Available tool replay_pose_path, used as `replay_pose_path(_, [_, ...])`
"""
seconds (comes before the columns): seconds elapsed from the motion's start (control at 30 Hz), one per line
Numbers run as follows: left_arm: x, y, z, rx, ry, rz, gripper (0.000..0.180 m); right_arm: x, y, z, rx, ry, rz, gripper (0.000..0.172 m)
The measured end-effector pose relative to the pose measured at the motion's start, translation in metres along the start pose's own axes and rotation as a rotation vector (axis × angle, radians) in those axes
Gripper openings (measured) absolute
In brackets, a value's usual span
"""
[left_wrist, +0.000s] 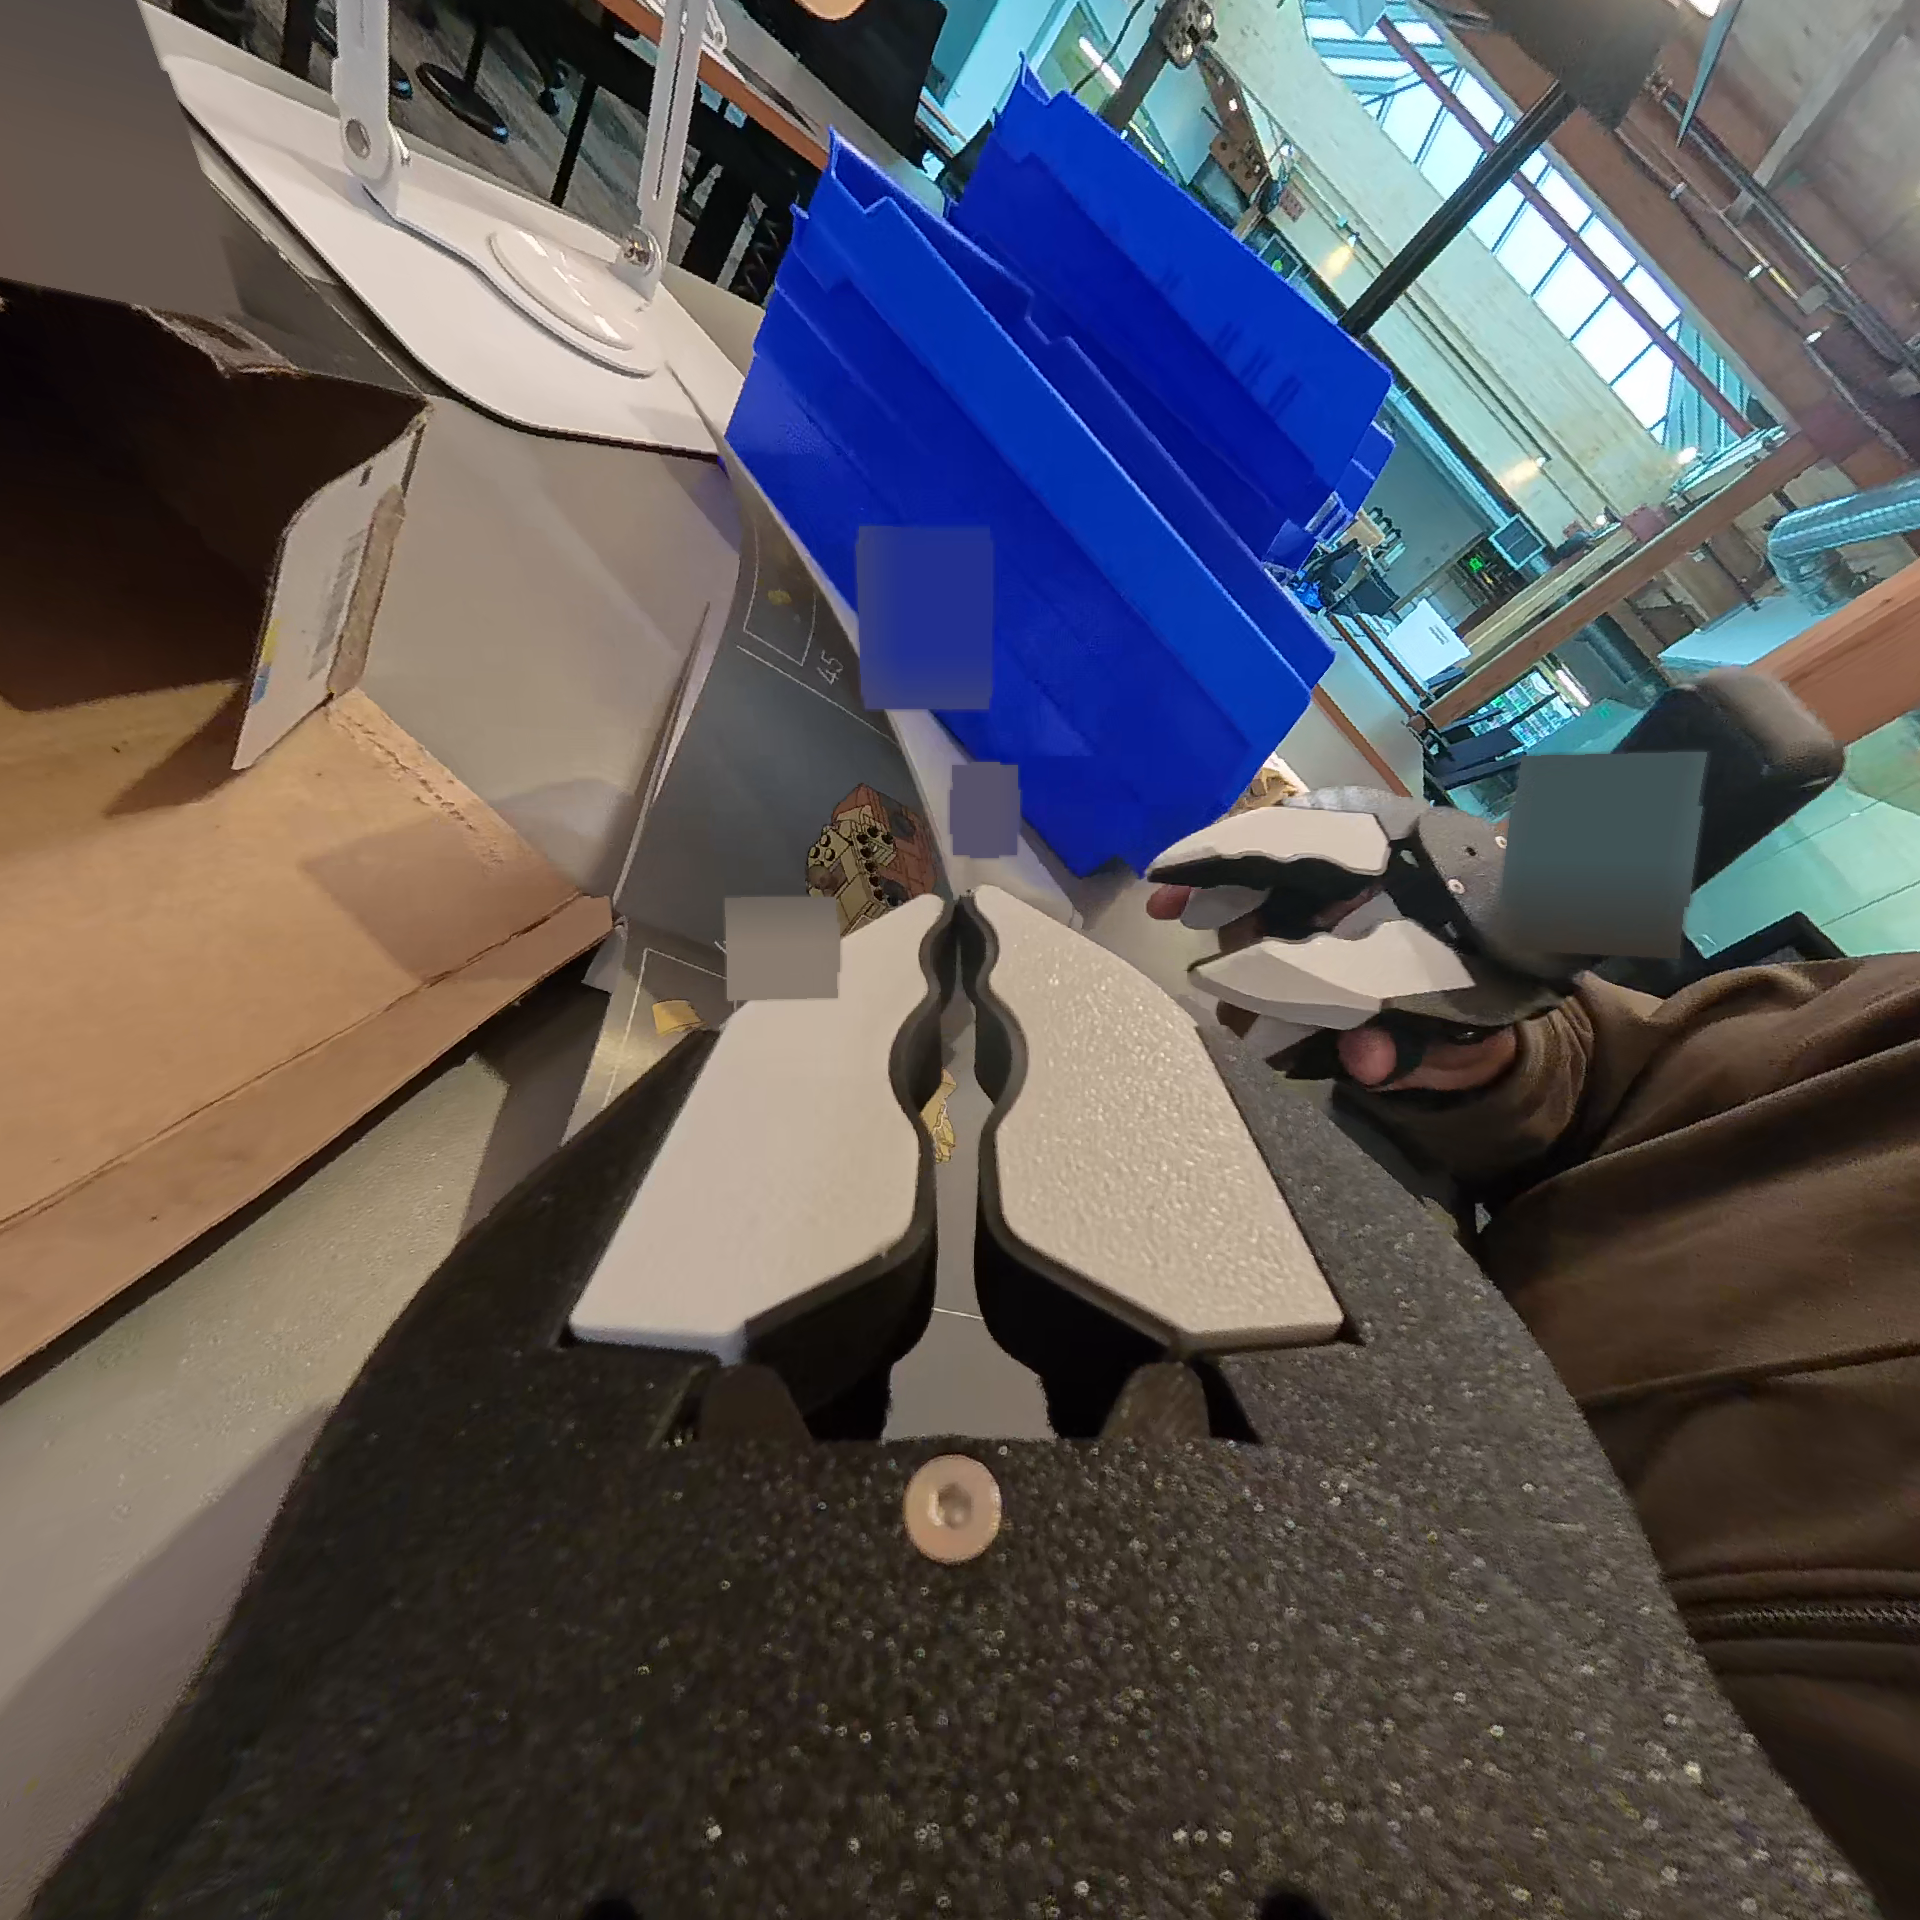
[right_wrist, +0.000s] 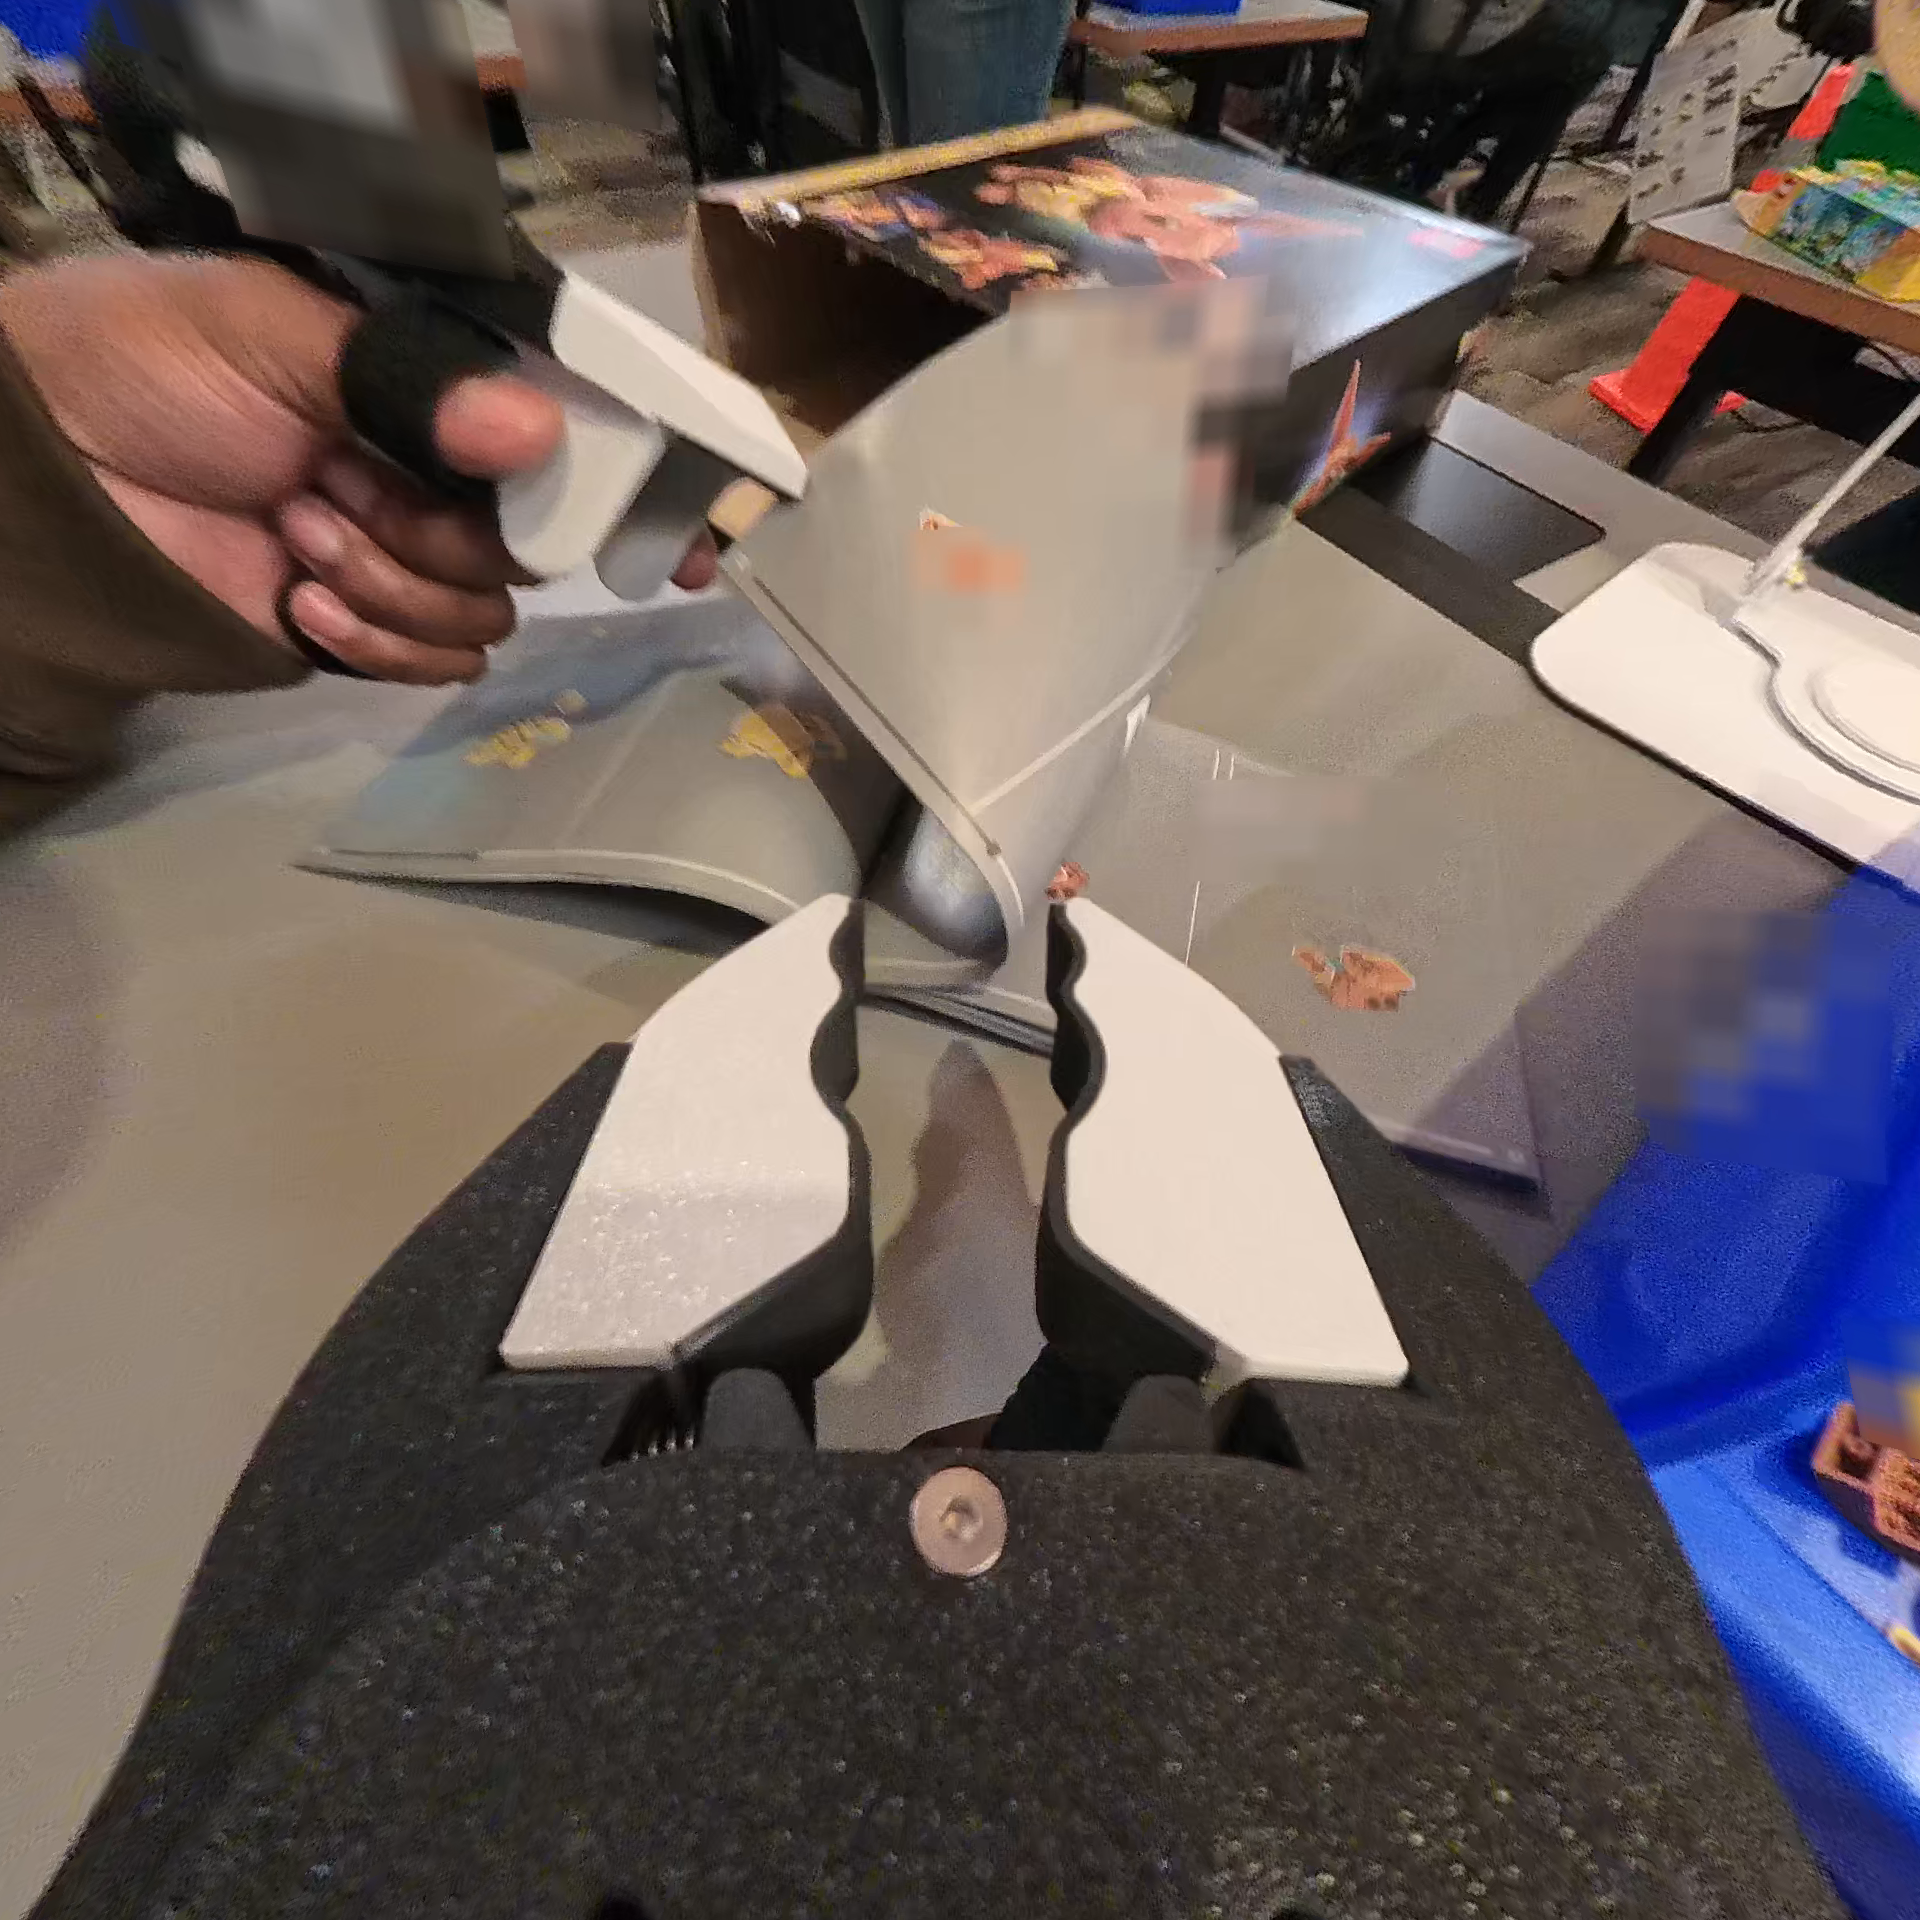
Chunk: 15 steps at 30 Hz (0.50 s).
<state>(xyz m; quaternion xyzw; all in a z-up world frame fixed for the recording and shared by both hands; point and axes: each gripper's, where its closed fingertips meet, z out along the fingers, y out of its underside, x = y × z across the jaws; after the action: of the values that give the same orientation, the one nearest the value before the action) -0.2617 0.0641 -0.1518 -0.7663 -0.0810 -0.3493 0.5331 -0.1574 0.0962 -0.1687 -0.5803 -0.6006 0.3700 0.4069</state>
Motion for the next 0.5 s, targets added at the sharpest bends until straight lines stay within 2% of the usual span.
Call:
replay_pose_path(0.1, [0.004,0.001,0.002,-0.005,0.014,0.006,0.000,0.003,-0.016,0.007,0.018,-0.033,0.070,0.047])
replay_pose_path(0.2, [0.010,0.004,0.006,-0.016,0.029,0.018,0.000,0.003,-0.017,0.027,-0.055,-0.111,0.183,0.070])
replay_pose_path(0.37, [0.015,0.010,0.011,-0.037,0.048,0.031,0.000,0.012,-0.022,0.052,-0.081,-0.143,0.300,0.076])
replay_pose_path(0.5, [0.018,0.012,0.013,-0.044,0.065,0.025,0.000,0.010,-0.016,0.063,-0.125,-0.170,0.324,0.070])
